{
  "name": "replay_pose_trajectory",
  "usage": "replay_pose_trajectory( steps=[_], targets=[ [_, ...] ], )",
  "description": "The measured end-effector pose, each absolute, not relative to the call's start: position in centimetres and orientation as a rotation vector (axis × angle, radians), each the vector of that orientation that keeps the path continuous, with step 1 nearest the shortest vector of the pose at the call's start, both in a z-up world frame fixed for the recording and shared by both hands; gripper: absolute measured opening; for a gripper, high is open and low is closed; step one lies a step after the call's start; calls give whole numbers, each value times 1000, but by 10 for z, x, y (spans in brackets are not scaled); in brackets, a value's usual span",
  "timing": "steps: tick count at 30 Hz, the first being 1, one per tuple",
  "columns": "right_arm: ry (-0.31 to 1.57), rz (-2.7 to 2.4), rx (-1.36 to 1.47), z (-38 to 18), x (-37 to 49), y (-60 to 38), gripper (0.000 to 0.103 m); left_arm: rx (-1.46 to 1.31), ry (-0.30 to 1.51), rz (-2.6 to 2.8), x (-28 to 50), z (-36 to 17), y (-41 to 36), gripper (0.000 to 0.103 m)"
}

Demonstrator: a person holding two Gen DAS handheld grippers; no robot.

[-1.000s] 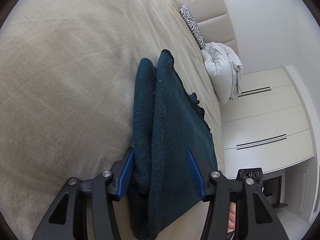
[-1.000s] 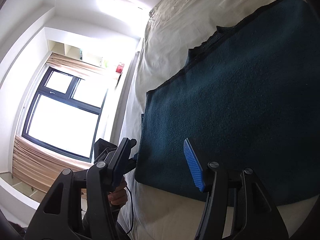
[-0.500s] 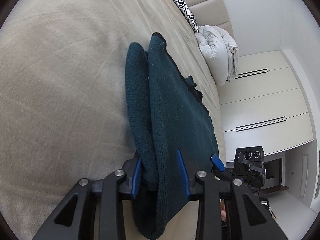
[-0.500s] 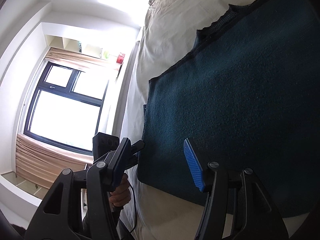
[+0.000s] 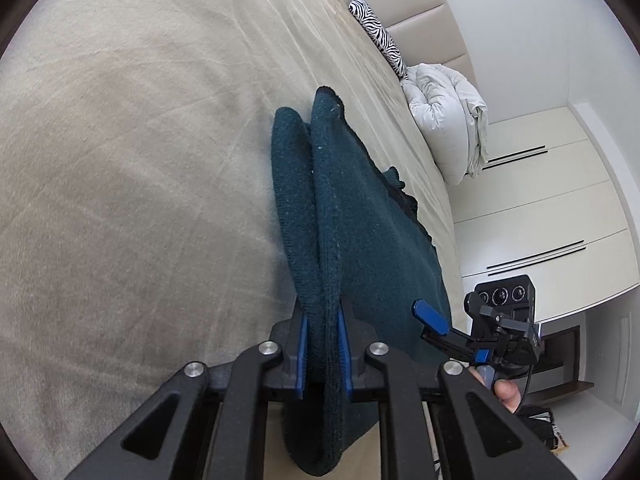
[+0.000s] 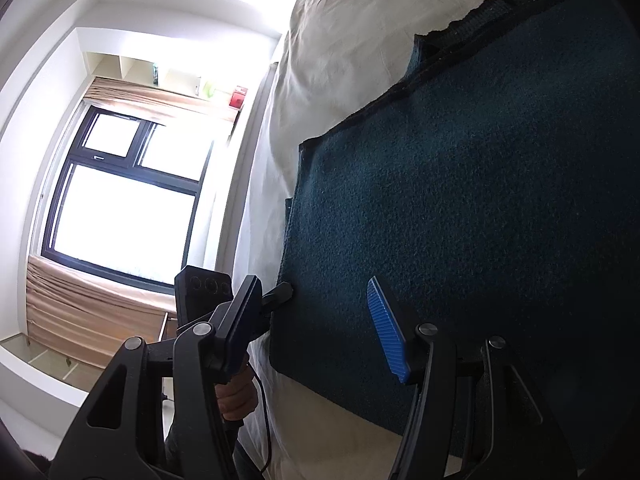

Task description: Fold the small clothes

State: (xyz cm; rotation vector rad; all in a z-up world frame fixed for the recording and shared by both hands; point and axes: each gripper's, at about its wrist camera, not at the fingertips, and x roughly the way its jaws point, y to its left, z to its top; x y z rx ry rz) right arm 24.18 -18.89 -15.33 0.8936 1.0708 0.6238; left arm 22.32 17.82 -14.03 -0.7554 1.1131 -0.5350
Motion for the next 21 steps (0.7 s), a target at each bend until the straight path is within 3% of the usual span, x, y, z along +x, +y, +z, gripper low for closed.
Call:
replay_pose_trajectory(
  steps=[4, 9, 14, 17, 21],
  targets=[
    [1100, 611, 935, -168, 254, -197, 53, -451, 1078, -493, 222, -101, 148, 14],
    [1044, 642, 1004, -161, 255, -232, 55, -357, 1051, -508, 229, -55, 106, 13],
    [968, 686, 1124, -158, 251, -290, 55, -203, 1050, -588, 235, -17, 7, 13],
    [919, 705, 1231, -164, 247, -331, 65, -134, 1062, -645, 238, -18, -59, 13],
    [909, 669, 1347, -187, 241, -378, 68, -163, 1128, -697, 241, -53, -117, 13]
  ],
)
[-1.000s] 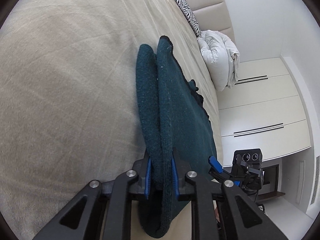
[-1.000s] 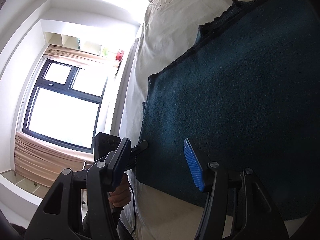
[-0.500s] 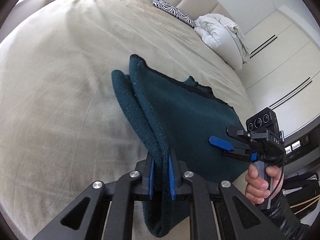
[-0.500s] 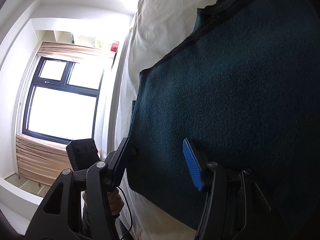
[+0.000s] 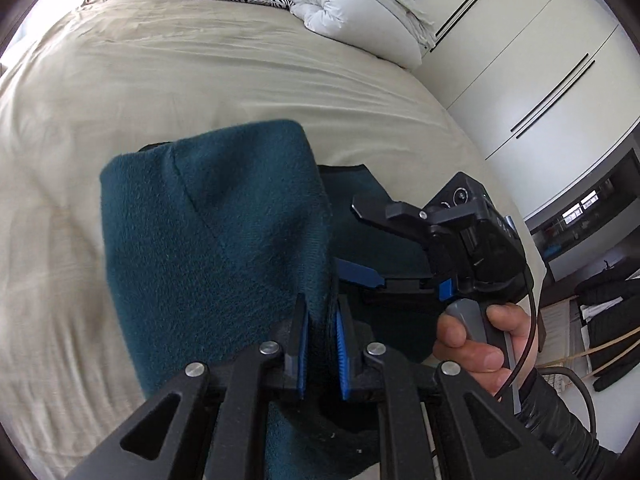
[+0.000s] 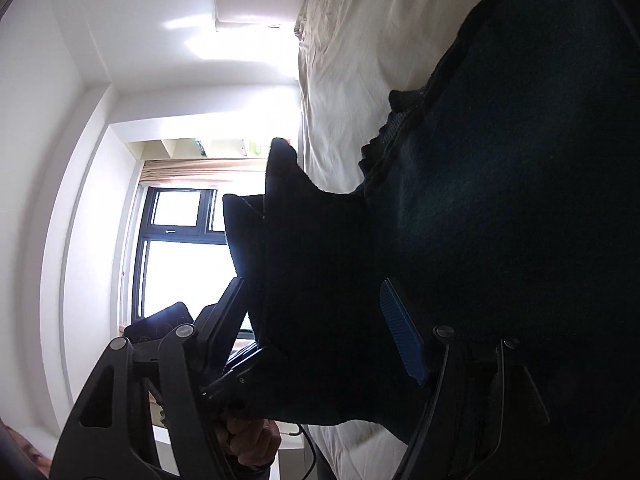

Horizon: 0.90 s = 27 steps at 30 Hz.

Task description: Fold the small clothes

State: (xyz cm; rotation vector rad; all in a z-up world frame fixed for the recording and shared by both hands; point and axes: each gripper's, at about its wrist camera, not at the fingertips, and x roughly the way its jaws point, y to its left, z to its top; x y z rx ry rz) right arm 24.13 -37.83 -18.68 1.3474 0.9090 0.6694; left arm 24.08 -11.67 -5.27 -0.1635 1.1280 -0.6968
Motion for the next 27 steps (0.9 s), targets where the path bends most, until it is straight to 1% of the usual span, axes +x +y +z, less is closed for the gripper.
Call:
replay_pose_trajectory(
  steps=[4, 8, 10, 12, 17, 21, 24, 26, 27],
  targets=[
    [888, 693, 1409, -201, 233, -401, 67, -172, 1155, -694, 234, -81, -136, 14],
    [910, 689, 1395, -199, 240, -399, 68, -146, 1130, -684, 224, -86, -139, 16],
    [943, 676, 1372, -197, 244, -395, 68, -138, 1113, -693, 217, -83, -134, 23],
    [979, 663, 1340, -196, 244, -384, 68, -153, 1099, -698, 211, -80, -126, 41],
    [1069, 621, 1260, -193, 251, -376, 66, -154, 1042, -719, 187, -69, -105, 42],
    [1143, 591, 1162, -184, 254, -368, 64, -123, 1009, -702, 171, -71, -90, 42],
    [1190, 554, 1120, -182, 258, -361, 55, -154, 1009, -689, 165, -76, -85, 42],
    [1219, 532, 1097, -182, 259, -358, 43, -161, 995, -687, 162, -75, -81, 42],
    [1232, 520, 1083, -183, 259, -357, 40, -159, 982, -689, 158, -73, -80, 42]
  ],
)
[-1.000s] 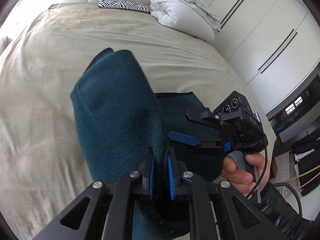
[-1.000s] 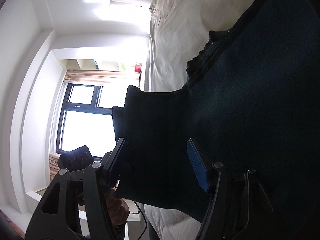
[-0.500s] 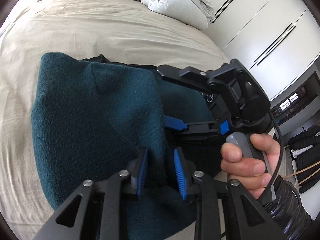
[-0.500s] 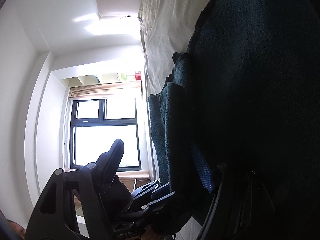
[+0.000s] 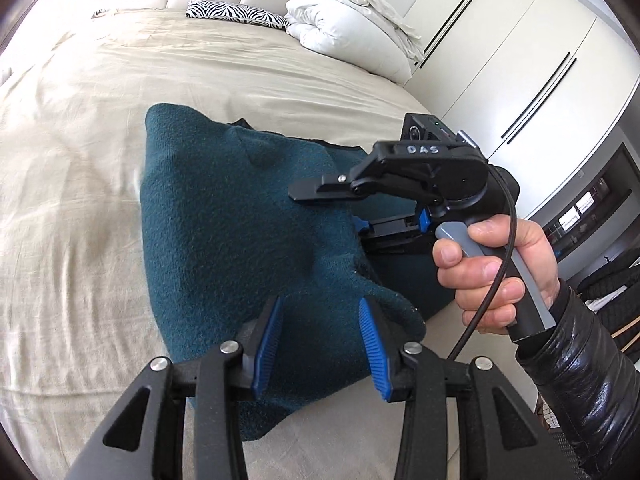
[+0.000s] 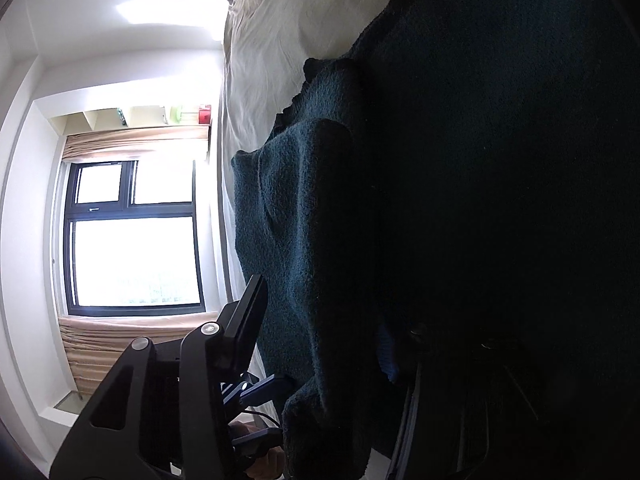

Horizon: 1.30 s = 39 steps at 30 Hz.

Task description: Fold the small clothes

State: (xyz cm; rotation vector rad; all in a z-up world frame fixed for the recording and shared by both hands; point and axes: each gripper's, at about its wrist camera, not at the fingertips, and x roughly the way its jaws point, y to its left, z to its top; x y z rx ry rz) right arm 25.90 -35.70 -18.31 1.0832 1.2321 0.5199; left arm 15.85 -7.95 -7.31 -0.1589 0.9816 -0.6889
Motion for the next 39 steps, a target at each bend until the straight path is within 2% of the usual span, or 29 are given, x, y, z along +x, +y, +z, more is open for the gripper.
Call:
replay_pose_trajectory(
  steps=[4, 5, 13, 30, 39],
  targets=[
    [1264, 471, 1019, -180, 259, -359, 15, -175, 916, -708, 149, -60, -70, 42],
    [1266, 469, 995, -176, 259, -360, 13, -186, 901, -708, 146, -57, -65, 42],
    [1247, 478, 890, -149, 258, -371, 11, -227, 893, -622, 159, -61, -37, 42],
    [1216, 358, 832, -121, 241, -462, 10, -183, 878, -616, 203, -57, -83, 42],
    [1227, 355, 776, -120, 242, -444, 10, -132, 872, -641, 216, -57, -110, 42]
  ],
)
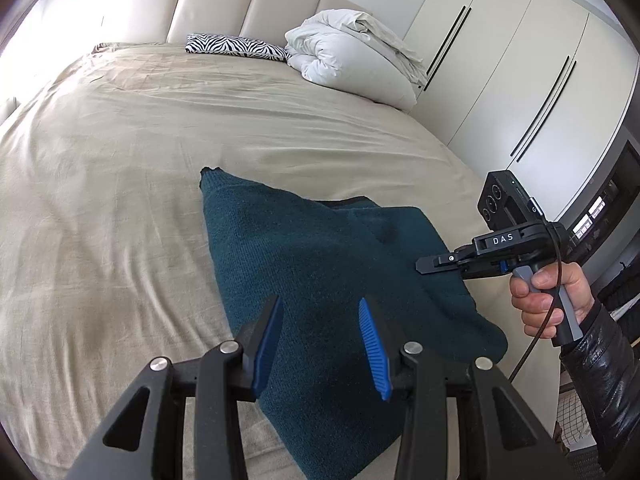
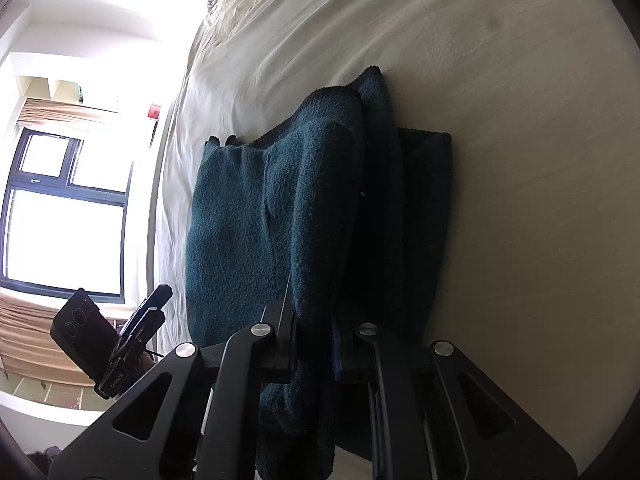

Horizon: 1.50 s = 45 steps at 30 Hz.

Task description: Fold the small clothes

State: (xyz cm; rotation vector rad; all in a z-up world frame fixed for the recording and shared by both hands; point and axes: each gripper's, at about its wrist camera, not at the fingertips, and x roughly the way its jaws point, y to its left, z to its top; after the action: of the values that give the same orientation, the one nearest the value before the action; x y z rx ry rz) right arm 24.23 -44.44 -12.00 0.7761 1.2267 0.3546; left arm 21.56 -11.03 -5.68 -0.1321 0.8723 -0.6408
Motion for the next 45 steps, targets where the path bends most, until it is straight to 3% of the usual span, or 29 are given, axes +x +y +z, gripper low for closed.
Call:
replay_pose_trajectory(
  steps=[12, 21, 25, 27, 28, 29, 31, 37, 39, 40, 41, 45],
  targets=[
    [1206, 332, 793, -112, 236, -466, 10, -90, 872, -660, 220, -73, -127, 42],
    [1189, 344, 912, -138, 225, -484, 9, 58, 901, -622, 227, -99, -149, 44],
    [1174, 330, 975, -121, 209, -493, 14, 54, 912, -615, 227, -99, -145, 44],
    [1147, 324, 976, -107, 196, -490, 18, 51, 913, -611, 227, -100, -144, 44],
    [1129, 334, 974, -99, 189, -487, 26, 58, 912, -608, 226, -100, -144, 44],
    [1119, 336, 967, -91, 181, -485, 45, 67, 910, -605, 225, -100, -145, 45],
    [1110, 340, 947, -80, 166, -477, 59, 81, 911, -598, 224, -100, -147, 45],
    [1149, 308, 850, -78, 132, -440, 58, 93, 920, -587, 223, -100, -148, 45],
    [1157, 301, 861, -85, 124, -437, 46, 95, 921, -586, 223, -100, -147, 45],
    [1159, 289, 881, -90, 121, -439, 31, 95, 921, -586, 223, -101, -147, 45],
    [1155, 275, 913, -96, 117, -447, 23, 95, 920, -586, 223, -100, -147, 45],
    [1113, 279, 1094, -123, 101, -459, 16, 102, 908, -585, 220, -102, -147, 45]
  ],
)
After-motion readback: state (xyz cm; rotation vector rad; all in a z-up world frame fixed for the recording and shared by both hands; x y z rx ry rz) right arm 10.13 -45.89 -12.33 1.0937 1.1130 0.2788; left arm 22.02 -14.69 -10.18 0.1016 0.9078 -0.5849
